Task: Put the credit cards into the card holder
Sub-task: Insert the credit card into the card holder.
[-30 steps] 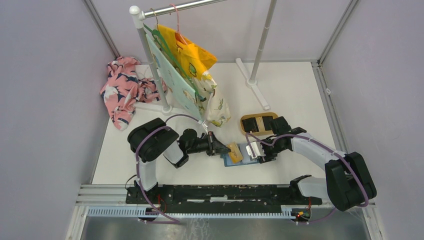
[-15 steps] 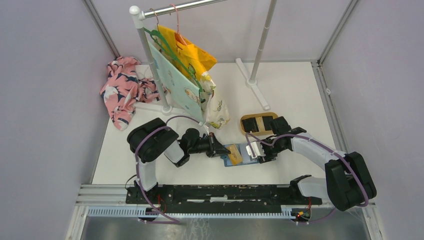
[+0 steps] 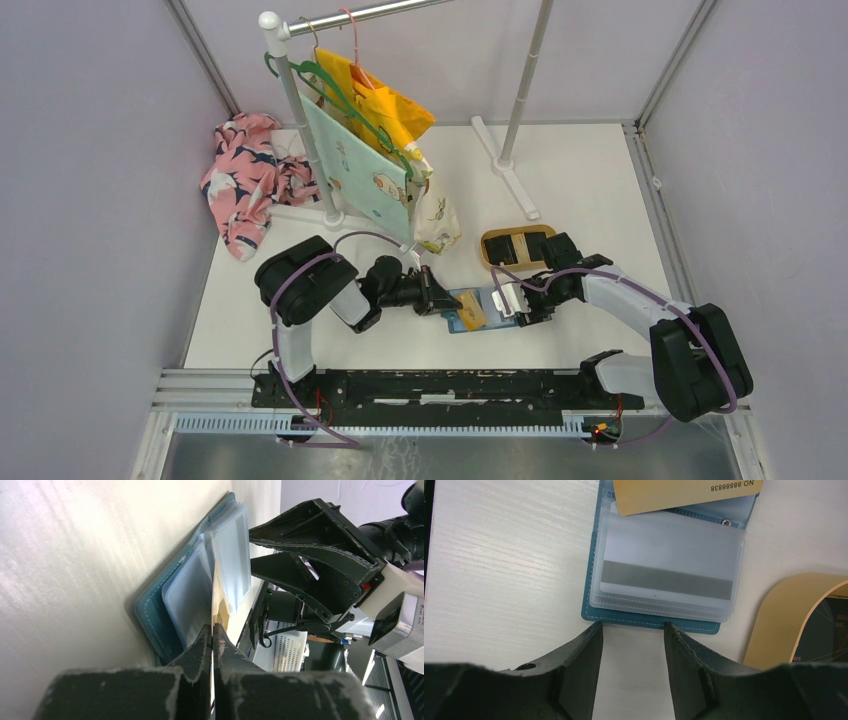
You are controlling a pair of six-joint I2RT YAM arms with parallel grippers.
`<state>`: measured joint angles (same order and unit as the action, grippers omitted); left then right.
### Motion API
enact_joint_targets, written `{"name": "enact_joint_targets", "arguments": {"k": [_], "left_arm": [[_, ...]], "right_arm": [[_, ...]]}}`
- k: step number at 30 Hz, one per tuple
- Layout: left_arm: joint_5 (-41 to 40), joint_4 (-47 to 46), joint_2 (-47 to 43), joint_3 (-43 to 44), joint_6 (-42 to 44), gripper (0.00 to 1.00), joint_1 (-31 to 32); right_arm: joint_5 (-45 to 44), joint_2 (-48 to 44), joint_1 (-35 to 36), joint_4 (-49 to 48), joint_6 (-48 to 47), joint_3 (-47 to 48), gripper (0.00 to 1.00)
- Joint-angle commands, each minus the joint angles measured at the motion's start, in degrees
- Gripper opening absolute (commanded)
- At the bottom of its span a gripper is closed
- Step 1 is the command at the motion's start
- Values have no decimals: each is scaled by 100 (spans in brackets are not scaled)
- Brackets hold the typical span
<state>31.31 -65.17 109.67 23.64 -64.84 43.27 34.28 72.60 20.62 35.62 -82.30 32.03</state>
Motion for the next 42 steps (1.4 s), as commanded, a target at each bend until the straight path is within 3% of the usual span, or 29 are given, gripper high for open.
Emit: {"name": "enact_joint_targets", "arguments": {"k": [1,42], "left_arm": [[-229,279,-251,71,382,2,30],[-738,1288,-735,354,1212,2,44]], "right_arm": [[-290,159,45,103,-10,-74,54],[-290,202,64,155,-23,-63,54]]}}
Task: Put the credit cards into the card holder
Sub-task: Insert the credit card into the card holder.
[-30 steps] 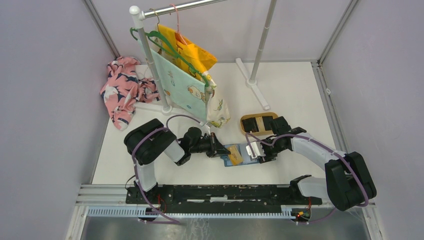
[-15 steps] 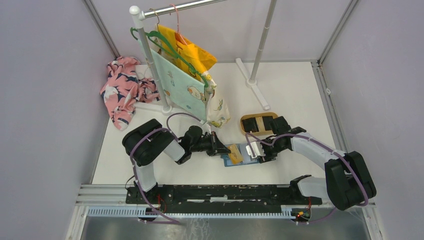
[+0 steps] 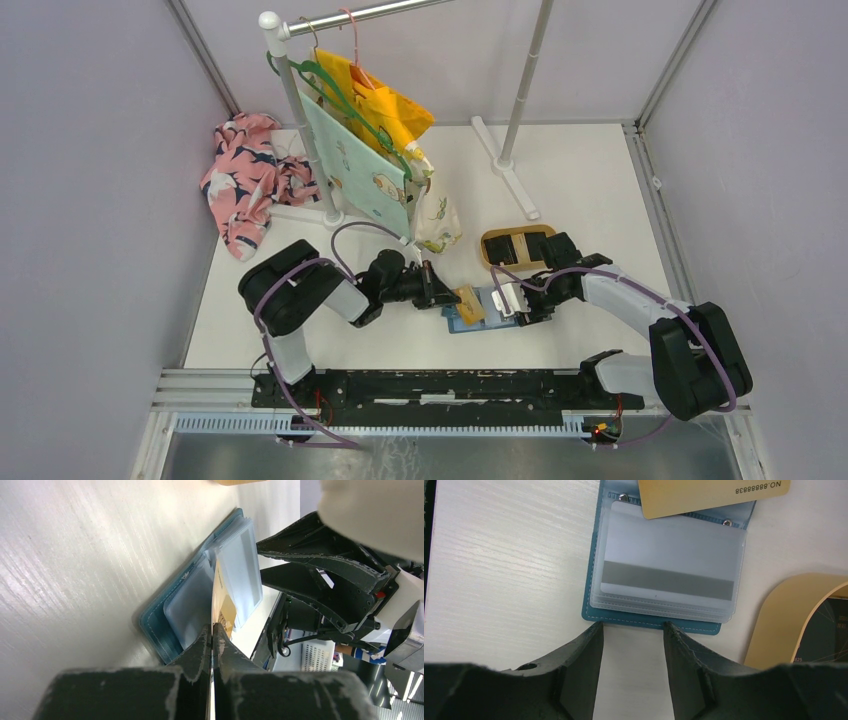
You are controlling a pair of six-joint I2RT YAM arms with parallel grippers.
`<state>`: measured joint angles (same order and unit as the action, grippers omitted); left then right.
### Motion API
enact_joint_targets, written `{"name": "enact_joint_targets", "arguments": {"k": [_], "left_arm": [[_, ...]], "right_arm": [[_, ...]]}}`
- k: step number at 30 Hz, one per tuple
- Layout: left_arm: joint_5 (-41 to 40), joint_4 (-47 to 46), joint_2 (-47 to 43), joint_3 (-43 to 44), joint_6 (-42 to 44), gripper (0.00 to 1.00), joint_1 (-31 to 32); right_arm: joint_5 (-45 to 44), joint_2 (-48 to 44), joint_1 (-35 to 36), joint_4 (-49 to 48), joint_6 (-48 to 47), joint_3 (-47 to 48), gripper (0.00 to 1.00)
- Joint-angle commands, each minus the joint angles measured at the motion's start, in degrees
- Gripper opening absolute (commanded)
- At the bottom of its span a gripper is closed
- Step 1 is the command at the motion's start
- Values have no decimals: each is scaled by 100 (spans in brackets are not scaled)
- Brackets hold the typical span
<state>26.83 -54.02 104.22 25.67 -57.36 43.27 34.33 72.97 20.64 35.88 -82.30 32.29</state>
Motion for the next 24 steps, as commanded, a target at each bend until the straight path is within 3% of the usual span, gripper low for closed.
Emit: {"name": "enact_joint_targets", "arguments": {"k": [1,24], "left_arm": [[-288,192,-198,164,475,2,39],[-472,687,-428,190,771,2,39]], "right_arm": [[-294,166,58,125,-17,-92,54],[-293,200,70,156,-24,-82,54]]}}
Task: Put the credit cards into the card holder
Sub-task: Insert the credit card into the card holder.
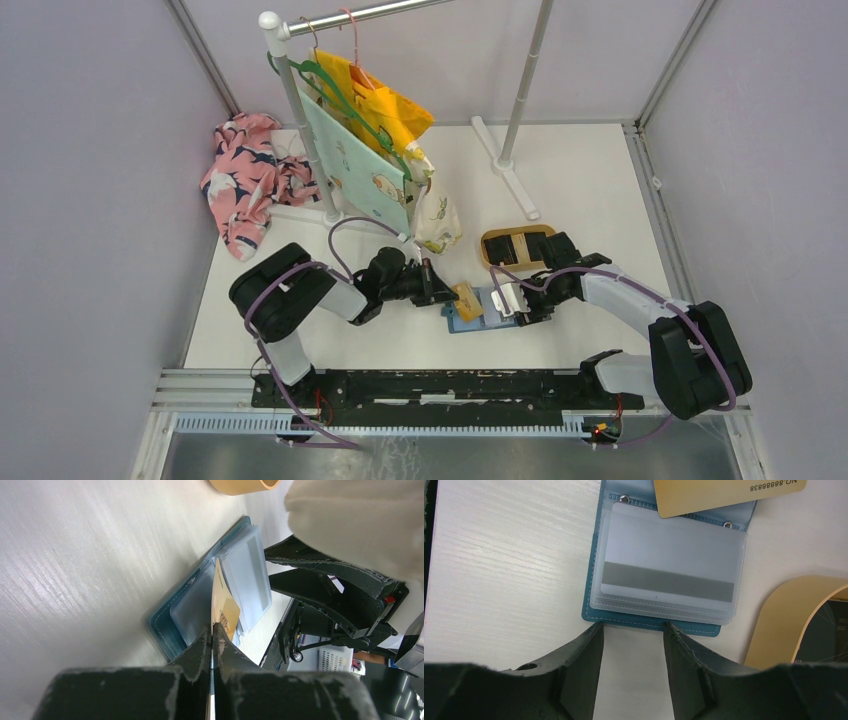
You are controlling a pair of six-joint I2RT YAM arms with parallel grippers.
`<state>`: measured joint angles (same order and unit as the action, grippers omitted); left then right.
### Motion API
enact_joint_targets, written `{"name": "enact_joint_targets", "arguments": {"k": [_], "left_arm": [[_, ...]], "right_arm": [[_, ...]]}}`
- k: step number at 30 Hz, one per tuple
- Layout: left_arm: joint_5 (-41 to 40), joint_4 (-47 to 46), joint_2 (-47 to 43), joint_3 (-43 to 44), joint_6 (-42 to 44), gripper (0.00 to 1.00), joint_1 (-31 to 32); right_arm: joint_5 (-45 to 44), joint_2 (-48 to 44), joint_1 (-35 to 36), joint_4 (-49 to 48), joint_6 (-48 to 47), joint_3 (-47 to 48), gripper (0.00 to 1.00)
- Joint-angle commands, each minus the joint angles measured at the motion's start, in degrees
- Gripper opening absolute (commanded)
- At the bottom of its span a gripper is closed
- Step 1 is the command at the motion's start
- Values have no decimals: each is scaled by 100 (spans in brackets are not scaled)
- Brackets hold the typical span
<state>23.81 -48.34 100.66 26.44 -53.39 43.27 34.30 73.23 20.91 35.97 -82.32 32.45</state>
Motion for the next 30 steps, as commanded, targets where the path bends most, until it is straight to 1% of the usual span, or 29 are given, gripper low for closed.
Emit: {"name": "enact_joint_targets", "arguments": {"k": [1,18,26,30], "left_arm": [[-161,108,-68,120,373,2,41],[-212,179,37,174,390,2,237],[140,371,212,289,149,2,236],[187,507,297,329,78,2,235]], "right_arm": [[-293,176,41,147,-27,-98,54],[-292,194,43,160,-29,-89,54],[-282,194,54,163,-38,-97,54],[-284,188,51,167,-36,-98,54]]}}
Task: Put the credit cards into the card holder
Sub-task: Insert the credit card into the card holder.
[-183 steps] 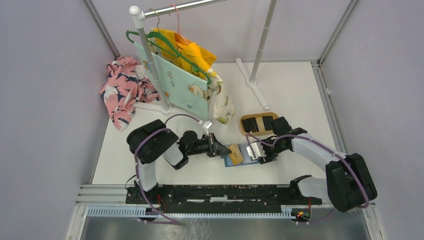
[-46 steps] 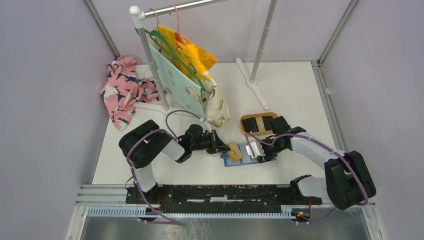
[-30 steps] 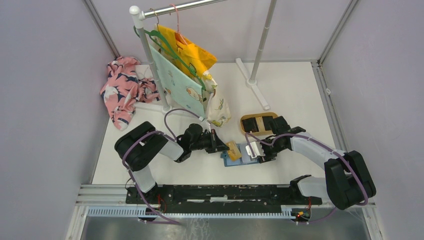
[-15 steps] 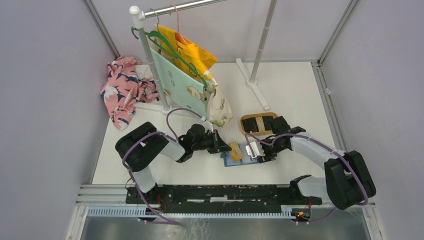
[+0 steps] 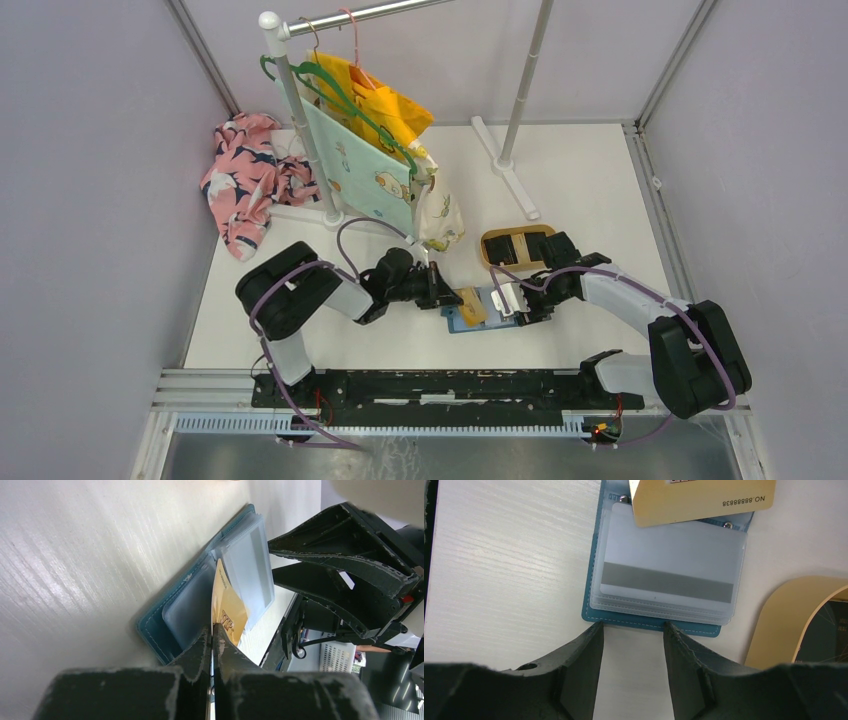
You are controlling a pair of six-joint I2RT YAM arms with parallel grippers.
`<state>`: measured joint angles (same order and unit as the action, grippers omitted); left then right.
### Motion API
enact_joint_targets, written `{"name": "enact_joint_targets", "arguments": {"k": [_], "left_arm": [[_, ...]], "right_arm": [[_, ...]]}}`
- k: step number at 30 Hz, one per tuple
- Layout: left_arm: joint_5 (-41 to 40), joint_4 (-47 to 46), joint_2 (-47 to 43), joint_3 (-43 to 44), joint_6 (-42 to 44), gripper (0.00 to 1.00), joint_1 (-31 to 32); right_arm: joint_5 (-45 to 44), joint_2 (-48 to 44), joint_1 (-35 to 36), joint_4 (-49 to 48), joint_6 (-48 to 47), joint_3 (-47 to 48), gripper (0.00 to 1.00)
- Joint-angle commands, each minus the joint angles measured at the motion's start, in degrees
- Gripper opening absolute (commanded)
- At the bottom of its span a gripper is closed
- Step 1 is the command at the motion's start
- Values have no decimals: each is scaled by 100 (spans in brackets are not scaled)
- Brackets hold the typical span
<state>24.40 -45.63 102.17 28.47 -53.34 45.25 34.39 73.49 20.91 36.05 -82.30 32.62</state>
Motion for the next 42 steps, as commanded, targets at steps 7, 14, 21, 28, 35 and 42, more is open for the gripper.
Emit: {"name": "enact_joint_targets", "arguments": {"k": [7,14,21,28,35,42], "left_arm": [[195,401,278,253,-65,2,53],[229,615,363,362,-173,2,81],[282,746,384,409,-247,2,114],[417,1098,536,601,-284,2,115],[491,1197,680,689,-329,2,116],[506,1413,822,863,-269,2,116]], "right_arm": [[-288,162,46,160,-43,-116,54],[-290,163,51,164,-50,-116,54],[-284,156,58,169,-53,-116,54],[-284,152,54,168,-63,-115,54],[-276,148,61,171,-75,-116,54],[-271,139,62,176,-80,-116,54]]}}
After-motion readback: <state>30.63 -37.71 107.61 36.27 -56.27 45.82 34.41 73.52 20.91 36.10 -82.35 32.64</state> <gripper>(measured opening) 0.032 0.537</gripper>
